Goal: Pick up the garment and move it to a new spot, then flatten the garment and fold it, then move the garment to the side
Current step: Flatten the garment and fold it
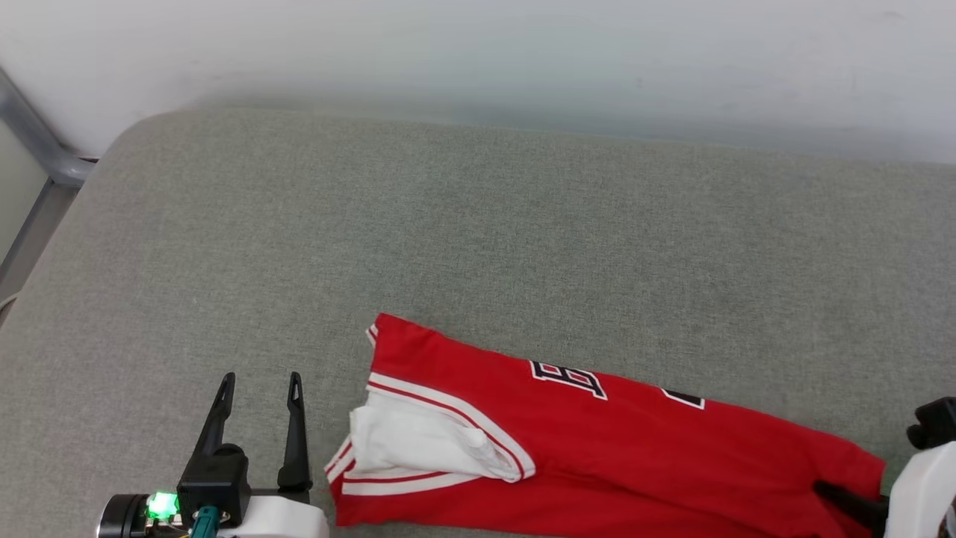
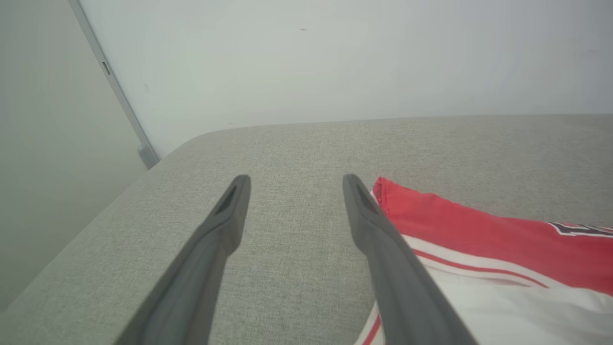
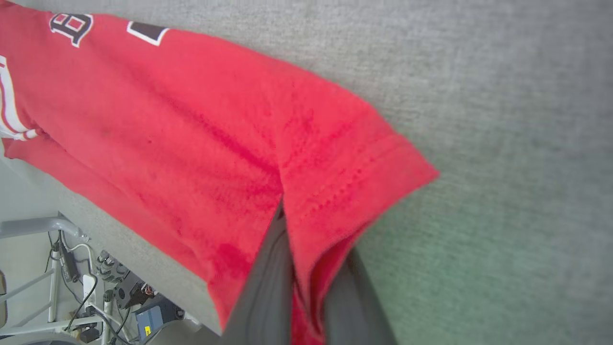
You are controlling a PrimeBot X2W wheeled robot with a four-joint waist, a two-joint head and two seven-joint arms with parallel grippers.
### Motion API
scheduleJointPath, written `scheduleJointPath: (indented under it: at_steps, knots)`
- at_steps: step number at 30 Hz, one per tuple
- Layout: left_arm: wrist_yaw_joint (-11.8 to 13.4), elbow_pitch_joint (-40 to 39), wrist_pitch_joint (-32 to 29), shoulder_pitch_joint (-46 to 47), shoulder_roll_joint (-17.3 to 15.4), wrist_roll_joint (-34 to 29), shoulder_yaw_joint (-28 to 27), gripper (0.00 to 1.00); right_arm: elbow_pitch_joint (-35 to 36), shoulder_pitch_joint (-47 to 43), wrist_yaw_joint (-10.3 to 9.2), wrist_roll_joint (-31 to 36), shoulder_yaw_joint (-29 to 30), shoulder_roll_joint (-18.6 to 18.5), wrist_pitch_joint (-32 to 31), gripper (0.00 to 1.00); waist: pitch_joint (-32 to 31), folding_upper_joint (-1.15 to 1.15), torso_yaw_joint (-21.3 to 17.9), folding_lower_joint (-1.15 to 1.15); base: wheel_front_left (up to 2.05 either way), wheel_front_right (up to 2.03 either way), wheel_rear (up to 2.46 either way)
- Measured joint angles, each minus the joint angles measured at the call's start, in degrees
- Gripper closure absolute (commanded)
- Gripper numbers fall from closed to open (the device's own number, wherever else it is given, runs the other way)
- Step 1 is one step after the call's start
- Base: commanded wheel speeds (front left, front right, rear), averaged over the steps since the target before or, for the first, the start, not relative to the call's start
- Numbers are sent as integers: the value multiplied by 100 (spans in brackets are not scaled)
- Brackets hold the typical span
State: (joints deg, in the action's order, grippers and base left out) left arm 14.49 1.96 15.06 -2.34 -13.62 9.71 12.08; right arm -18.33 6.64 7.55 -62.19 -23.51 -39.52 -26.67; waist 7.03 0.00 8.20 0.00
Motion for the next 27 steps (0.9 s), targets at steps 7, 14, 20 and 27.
scheduleJointPath:
  at_steps: [7, 14, 20, 27]
  knots:
    - [-240, -23, 0, -158, 174, -303, -300, 0, -296, -51, -1, -34, 118, -463, 205, 100, -138, 0, -112, 0, 0, 0, 0]
    - [-392, -32, 0, -245, 301, -503, -488, 0, -842, -34, -1, 201, 276, -833, 330, 100, -250, 0, -178, 0, 0, 0, 0]
    - [-511, 9, 0, -333, 381, -623, -586, 0, -546, -17, -3, 77, 349, -839, 238, 100, -374, 0, -214, 0, 0, 0, 0]
    - [-592, 31, 0, -430, 461, -702, -678, 0, 795, -272, -4, -433, 483, -817, 31, 100, -458, 0, -233, 0, 0, 0, 0]
